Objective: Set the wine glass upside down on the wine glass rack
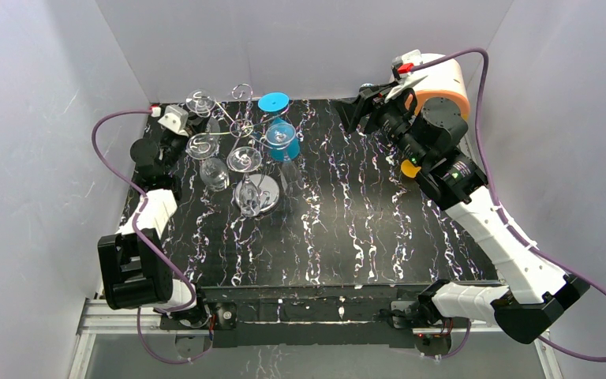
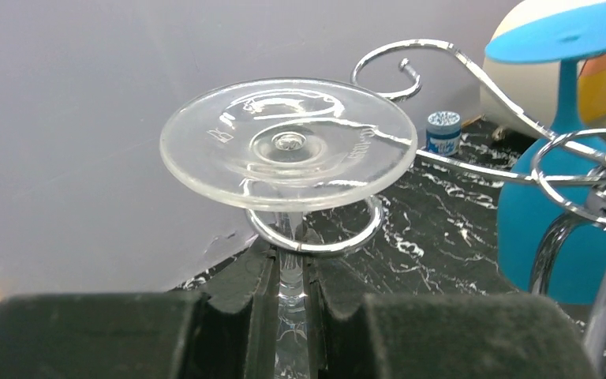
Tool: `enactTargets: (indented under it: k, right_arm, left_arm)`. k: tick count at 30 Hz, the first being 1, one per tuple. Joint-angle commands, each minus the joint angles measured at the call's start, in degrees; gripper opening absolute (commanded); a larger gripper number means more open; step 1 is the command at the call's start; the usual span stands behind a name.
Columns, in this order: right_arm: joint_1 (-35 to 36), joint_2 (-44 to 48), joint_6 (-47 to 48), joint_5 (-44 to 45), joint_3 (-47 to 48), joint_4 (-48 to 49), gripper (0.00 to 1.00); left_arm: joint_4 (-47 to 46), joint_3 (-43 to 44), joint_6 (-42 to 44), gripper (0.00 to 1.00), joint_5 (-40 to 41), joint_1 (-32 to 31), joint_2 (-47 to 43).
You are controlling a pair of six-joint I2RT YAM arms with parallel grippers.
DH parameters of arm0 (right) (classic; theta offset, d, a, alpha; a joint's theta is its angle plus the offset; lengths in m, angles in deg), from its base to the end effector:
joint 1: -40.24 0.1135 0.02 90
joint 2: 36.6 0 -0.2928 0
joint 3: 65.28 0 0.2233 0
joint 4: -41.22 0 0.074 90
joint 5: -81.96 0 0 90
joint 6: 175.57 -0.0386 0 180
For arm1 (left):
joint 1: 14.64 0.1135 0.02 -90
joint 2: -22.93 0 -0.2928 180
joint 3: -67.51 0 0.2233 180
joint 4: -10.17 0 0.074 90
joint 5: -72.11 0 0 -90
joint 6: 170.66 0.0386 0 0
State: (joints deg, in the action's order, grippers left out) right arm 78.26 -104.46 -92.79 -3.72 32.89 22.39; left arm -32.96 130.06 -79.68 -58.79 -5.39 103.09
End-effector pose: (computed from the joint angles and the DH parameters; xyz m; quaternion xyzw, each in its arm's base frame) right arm 0.1693 0.1287 0.5198 -0.1398 0.6174 0.2756 0.7234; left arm 0.2764 0.0194 0.3789 0.2587 0.5199 -0.1150 0.8060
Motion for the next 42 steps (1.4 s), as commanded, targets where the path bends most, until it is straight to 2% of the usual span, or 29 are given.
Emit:
enactTargets:
  k: [1, 18, 24, 28, 33, 42]
  right_arm:
    - [0.3, 1.3, 0.5, 0.7, 0.2, 2.8, 0.8]
    - [0.3, 1.7, 1.0, 1.1, -0.4, 2.8, 0.8]
    - [0.4, 2.4, 0.9, 1.4, -1.2, 2.7, 0.8]
    - [0.3, 2.6, 0.8, 1.5, -1.5, 2.8, 0.8]
    - [0.4, 2.4, 0.6, 0.9, -1.2, 2.8, 0.79]
    - [0.4, 2.3, 0.3, 0.6, -1.3, 2.8, 0.8]
  left_arm:
    - [-10.3, -0.1, -5.0, 0.0, -0.4, -0.1, -2.1]
    - [-11.0, -7.2, -5.4, 0.0, 0.5, 0.8, -5.1]
    - [-10.1, -9.1, -7.0, 0.31, 3.6, 0.8, -5.7]
    - [-8.3, -9.9, -6.7, 0.44, 3.1, 1.2, -6.3]
    - [-5.8, -10.2, -5.2, 0.49, 3.0, 1.8, -7.5]
    - [-2.7, -8.1, -5.0, 0.5, -2.1, 3.6, -8.4]
